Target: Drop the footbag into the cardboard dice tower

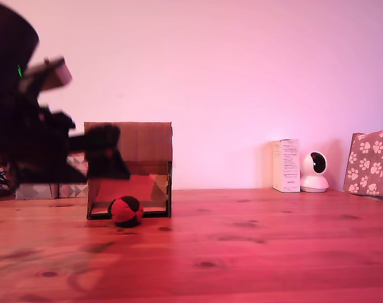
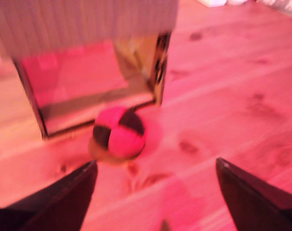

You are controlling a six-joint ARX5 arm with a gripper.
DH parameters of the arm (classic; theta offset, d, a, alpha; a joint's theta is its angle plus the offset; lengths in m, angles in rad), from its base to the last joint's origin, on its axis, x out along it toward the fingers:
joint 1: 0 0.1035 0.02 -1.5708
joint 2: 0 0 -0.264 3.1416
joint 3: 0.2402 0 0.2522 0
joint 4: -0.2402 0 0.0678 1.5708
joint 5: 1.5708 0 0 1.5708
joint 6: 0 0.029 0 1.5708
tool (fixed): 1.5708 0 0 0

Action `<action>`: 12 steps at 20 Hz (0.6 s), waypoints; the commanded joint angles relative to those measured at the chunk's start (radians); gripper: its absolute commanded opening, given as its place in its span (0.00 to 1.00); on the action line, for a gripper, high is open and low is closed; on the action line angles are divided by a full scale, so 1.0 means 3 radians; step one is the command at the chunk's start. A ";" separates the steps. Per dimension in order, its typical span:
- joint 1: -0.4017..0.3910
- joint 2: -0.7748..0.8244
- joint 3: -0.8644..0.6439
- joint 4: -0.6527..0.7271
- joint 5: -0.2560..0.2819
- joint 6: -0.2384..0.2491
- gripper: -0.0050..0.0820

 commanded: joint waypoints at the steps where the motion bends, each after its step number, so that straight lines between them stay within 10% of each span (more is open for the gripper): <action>1: 0.0033 0.0212 0.0102 0.0106 0.0000 0.0019 0.93; 12: 0.0320 0.1124 0.0909 0.0192 0.0083 0.0106 0.93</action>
